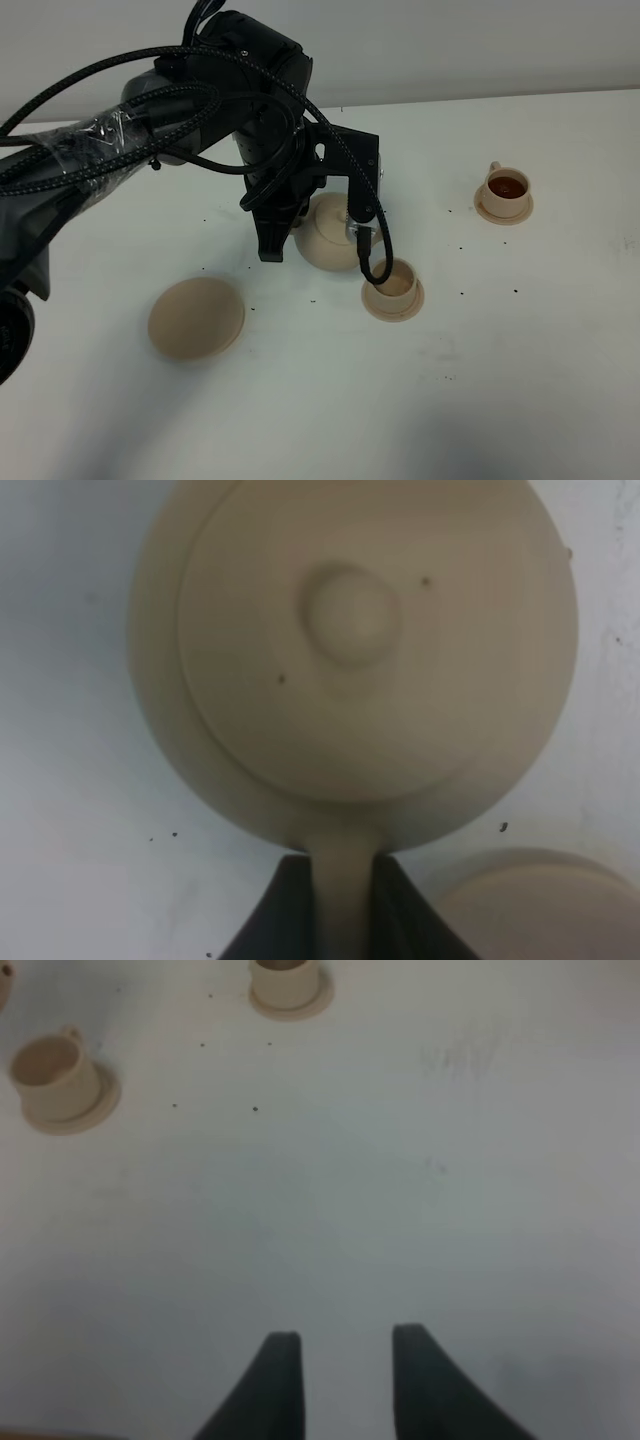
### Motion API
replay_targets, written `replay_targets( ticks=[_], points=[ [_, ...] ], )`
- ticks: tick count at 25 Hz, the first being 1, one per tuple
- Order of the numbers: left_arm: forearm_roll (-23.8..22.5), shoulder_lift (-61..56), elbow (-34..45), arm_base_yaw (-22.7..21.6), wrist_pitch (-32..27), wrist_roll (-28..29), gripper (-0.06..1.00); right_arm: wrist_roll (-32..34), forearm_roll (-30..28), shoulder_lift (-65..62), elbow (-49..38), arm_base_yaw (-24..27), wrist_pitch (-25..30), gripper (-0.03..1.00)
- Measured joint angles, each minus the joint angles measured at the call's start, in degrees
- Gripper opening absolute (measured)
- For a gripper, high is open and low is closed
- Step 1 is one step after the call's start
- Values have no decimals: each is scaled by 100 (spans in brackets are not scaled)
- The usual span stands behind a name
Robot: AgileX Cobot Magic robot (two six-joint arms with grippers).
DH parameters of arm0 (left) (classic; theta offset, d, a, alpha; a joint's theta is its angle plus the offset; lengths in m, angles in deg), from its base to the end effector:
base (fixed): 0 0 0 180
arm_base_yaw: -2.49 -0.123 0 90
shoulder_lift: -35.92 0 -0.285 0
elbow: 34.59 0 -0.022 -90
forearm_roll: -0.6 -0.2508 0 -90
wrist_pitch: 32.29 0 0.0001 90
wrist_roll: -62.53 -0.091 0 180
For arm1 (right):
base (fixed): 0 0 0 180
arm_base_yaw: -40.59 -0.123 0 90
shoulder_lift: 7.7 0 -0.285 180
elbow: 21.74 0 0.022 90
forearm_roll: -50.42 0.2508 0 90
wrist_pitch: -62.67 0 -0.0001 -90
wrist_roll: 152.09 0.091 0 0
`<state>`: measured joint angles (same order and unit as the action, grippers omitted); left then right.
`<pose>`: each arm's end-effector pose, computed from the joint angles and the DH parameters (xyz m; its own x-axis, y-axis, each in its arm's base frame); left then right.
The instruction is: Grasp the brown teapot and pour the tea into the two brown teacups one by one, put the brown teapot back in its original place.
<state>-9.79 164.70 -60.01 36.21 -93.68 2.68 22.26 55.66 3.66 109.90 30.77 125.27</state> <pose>0.3837 -0.2388 0.2221 0.1239 0.9920 0.0235 0.9428 -0.1251 0.3090 0.0015 0.0077 0.2762 -0.5112 -0.1455 -0.8471 -0.2668 0.9637 -0.0046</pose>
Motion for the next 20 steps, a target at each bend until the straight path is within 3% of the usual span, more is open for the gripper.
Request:
replay_targets(
  ticks=[7, 20],
  points=[
    [-139, 0, 0, 0, -128, -225, 12, 0, 0, 0, 0, 0, 0, 24],
    [-287, -13, 0, 0, 335, -553, 12, 0, 0, 0, 0, 0, 0, 24]
  ],
)
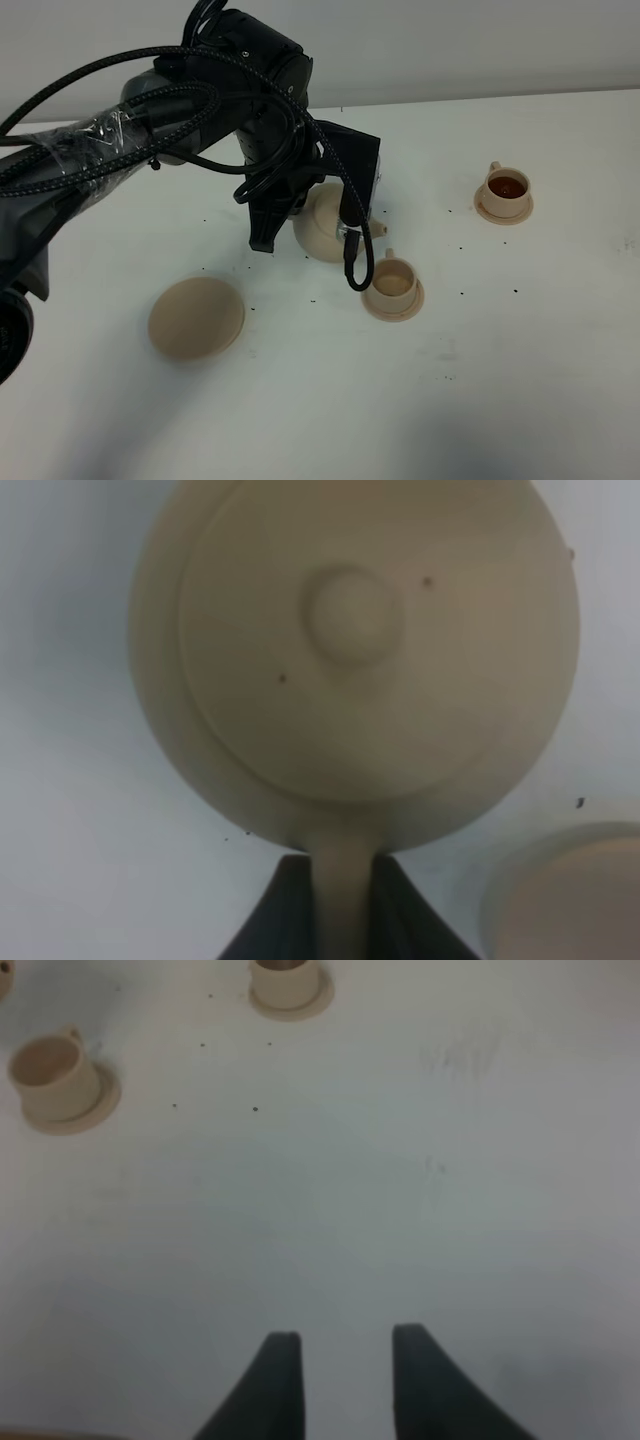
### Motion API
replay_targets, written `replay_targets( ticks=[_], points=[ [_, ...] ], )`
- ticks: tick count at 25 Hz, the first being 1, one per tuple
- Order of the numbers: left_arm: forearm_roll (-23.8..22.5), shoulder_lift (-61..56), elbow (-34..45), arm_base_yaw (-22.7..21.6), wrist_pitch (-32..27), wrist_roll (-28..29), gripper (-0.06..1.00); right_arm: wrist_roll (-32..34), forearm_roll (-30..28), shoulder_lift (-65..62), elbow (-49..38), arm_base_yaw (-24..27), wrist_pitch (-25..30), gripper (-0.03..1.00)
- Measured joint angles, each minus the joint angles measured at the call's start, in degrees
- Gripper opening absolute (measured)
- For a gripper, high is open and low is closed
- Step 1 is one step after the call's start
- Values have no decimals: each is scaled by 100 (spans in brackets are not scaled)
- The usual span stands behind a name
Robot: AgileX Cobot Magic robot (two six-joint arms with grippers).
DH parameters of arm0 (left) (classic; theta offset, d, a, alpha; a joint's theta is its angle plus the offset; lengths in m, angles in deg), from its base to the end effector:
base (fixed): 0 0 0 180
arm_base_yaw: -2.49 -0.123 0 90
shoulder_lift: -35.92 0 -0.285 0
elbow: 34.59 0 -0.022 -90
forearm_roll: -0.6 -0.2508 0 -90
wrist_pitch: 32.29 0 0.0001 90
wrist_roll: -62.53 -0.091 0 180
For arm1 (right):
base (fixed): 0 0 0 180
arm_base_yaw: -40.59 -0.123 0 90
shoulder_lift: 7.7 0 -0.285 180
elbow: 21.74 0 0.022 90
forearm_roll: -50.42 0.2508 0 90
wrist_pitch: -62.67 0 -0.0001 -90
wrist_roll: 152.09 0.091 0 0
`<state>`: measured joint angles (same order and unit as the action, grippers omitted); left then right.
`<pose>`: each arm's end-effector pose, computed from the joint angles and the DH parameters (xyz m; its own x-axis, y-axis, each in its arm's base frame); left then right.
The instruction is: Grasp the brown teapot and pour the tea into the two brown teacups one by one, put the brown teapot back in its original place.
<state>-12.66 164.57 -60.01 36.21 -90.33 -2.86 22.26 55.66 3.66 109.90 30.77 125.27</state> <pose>0.3898 -0.2388 0.2254 0.2321 0.9698 0.0750 0.8956 -0.2432 0.3724 0.0015 0.0077 0.2762 -0.5112 -0.1455 -0.8471 -0.2668 0.9637 -0.0046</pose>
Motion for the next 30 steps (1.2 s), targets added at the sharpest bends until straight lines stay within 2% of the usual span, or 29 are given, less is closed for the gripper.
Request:
replay_targets(
  ticks=[4, 11, 20, 30],
  points=[
    [-100, 0, 0, 61, 71, -50, 12, 0, 0, 0, 0, 0, 0, 24],
    [-721, 0, 0, 474, 118, -106, 12, 0, 0, 0, 0, 0, 0, 24],
    [-888, 0, 0, 504, -173, -106, 12, 0, 0, 0, 0, 0, 0, 24],
    [-1076, 0, 0, 504, -184, -162, 12, 0, 0, 0, 0, 0, 0, 24]
  ],
)
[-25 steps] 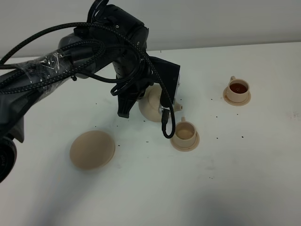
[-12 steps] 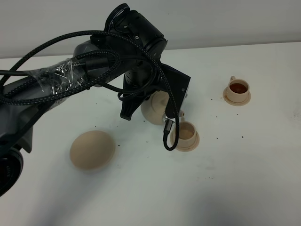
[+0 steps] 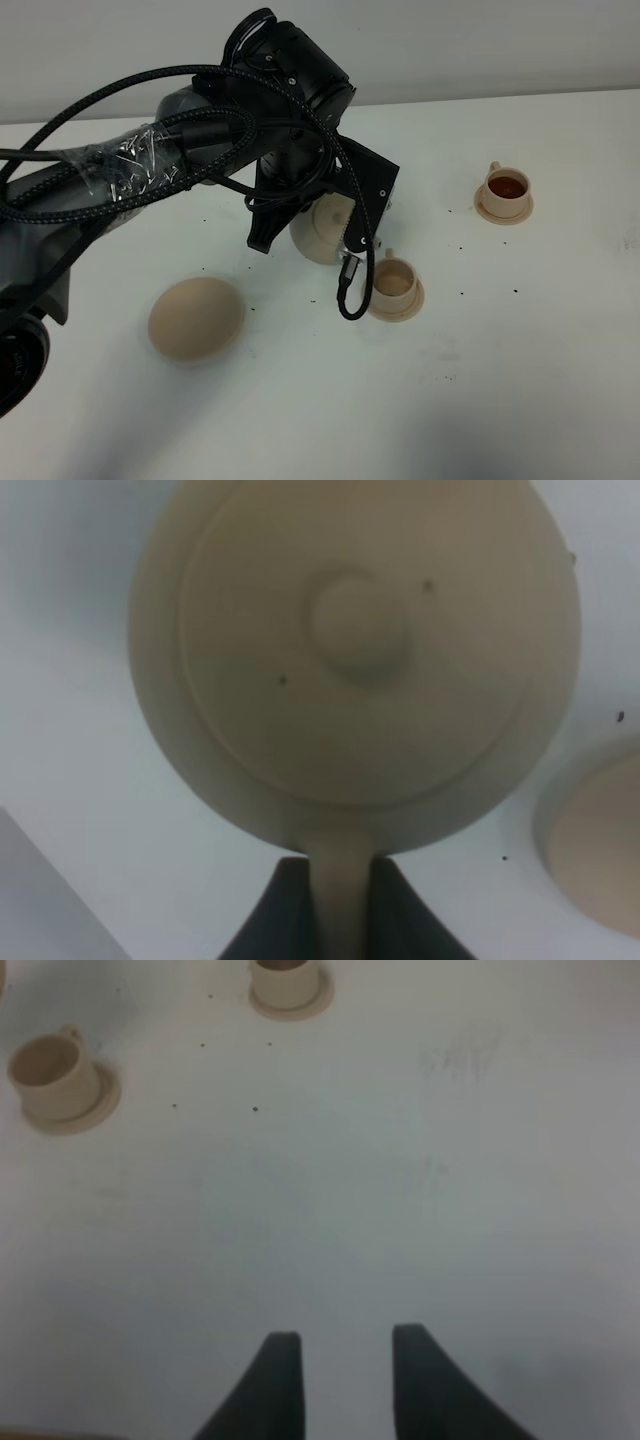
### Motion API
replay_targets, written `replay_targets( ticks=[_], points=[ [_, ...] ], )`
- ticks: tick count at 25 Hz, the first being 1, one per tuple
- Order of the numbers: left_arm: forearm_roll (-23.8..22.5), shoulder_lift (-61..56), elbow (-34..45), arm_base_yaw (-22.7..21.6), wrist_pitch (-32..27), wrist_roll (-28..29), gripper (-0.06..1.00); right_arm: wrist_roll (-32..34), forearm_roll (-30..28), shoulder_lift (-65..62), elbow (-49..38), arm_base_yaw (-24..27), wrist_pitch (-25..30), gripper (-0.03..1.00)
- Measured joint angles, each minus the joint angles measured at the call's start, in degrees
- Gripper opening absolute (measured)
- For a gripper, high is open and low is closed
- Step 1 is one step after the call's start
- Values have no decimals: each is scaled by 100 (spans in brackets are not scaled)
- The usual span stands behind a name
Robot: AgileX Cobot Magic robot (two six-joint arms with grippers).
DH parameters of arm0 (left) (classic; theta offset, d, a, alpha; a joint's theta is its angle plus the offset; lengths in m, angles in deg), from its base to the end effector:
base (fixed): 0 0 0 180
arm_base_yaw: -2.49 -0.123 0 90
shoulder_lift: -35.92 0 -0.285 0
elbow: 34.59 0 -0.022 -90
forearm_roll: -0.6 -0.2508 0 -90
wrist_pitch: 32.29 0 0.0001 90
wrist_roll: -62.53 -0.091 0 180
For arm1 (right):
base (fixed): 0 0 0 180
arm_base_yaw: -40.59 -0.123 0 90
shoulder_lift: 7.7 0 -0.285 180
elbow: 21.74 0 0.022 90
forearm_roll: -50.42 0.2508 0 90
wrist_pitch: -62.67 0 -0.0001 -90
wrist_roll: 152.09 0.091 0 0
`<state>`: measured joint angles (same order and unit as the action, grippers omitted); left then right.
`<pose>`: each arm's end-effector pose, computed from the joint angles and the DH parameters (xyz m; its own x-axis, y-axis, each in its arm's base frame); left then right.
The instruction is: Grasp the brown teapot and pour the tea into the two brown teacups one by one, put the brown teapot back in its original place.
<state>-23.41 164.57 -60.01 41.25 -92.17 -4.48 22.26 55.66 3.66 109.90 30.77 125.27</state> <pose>0.3749 -0.2599 0.2291 0.3548 0.8958 0.2677 0.8138 -0.4369 0.3833 0.0015 0.0077 0.2762 -0.5112 -0.1455 -0.8471 -0.2668 0.9637 -0.0046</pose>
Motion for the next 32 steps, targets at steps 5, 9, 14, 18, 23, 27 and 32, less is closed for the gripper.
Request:
replay_targets(
  ticks=[5, 9, 14, 18, 23, 27, 32],
  points=[
    [-14, 0, 0, 0, -31, -72, 12, 0, 0, 0, 0, 0, 0, 24],
    [-14, 0, 0, 15, -41, -135, 12, 0, 0, 0, 0, 0, 0, 24],
    [-22, 0, 0, 57, -24, -222, 12, 0, 0, 0, 0, 0, 0, 24],
    [-26, 0, 0, 127, -6, -273, 12, 0, 0, 0, 0, 0, 0, 24],
    [-47, 0, 0, 146, -2, -285, 12, 0, 0, 0, 0, 0, 0, 24],
    [-230, 0, 0, 196, -71, -290, 12, 0, 0, 0, 0, 0, 0, 24],
    [-447, 0, 0, 326, -83, -296, 12, 0, 0, 0, 0, 0, 0, 24]
  ],
)
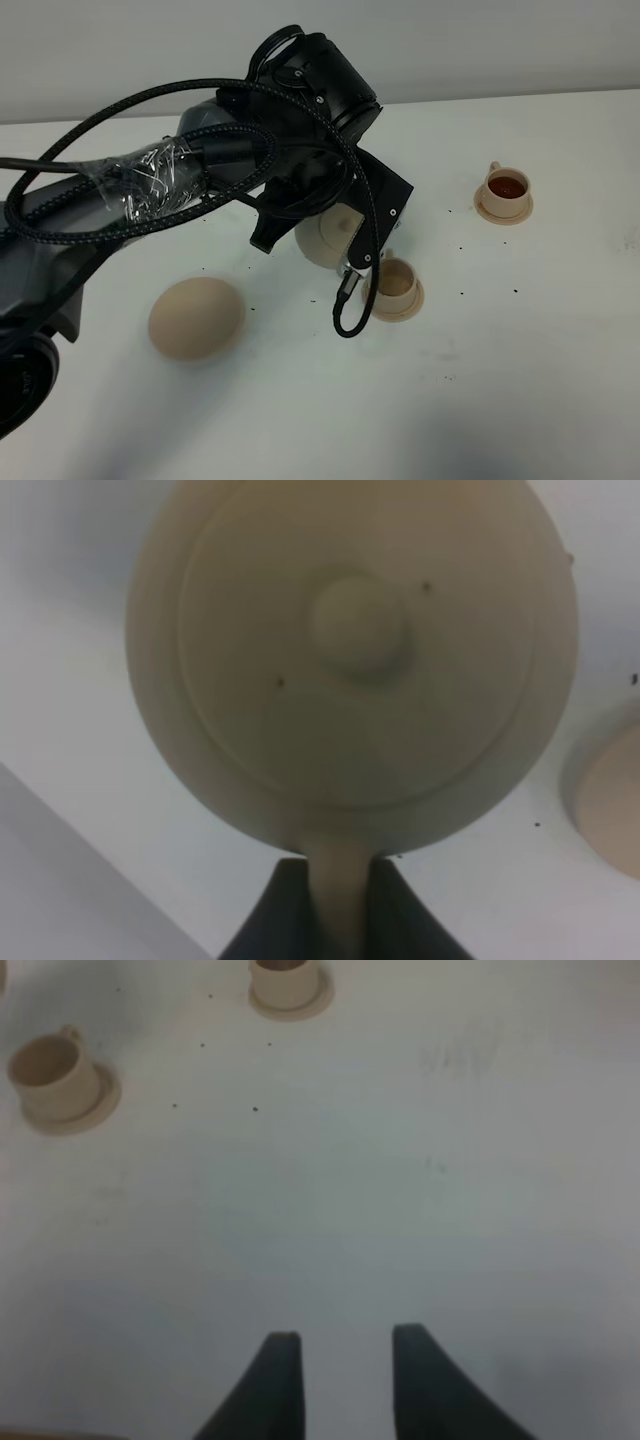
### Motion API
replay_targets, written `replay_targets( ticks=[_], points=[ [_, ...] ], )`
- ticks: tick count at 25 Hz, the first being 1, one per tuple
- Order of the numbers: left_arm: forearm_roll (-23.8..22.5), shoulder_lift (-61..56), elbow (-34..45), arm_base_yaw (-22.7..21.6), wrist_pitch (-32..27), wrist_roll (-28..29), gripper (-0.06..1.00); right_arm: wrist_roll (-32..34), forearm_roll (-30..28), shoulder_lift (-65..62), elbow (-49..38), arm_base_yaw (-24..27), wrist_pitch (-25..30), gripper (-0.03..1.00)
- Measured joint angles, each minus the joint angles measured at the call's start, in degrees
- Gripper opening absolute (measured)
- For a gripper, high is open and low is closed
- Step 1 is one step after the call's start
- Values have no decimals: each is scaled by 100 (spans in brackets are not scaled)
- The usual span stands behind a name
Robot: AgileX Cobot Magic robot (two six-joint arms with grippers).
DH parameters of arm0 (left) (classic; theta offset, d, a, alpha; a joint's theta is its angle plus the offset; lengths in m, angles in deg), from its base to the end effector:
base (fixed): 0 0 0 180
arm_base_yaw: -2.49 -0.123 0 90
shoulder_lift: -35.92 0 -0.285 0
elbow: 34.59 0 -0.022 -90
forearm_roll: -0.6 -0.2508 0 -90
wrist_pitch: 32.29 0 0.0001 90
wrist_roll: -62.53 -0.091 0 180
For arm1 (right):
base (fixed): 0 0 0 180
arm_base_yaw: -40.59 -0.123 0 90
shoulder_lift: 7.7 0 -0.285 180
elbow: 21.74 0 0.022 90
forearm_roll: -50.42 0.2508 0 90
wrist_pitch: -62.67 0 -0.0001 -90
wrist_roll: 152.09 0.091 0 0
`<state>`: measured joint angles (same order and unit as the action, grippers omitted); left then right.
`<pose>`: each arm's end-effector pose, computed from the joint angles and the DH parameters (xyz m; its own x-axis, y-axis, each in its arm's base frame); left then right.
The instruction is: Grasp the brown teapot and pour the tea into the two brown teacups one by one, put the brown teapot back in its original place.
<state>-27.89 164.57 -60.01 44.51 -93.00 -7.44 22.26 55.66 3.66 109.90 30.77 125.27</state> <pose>0.3630 -0.2761 0.2315 0.4414 0.8214 0.3613 0.7438 -0.5601 0.3648 0.0015 0.0077 0.2762 -0.5112 -0.1455 -0.8471 -0.2668 0.9637 -0.0046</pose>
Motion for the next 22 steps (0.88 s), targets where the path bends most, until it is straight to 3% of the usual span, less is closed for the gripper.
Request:
replay_targets(
  ticks=[22],
  points=[
    [-298, 132, 0, 42, -35, -4, 12, 0, 0, 0, 0, 0, 0, 24]
  ],
)
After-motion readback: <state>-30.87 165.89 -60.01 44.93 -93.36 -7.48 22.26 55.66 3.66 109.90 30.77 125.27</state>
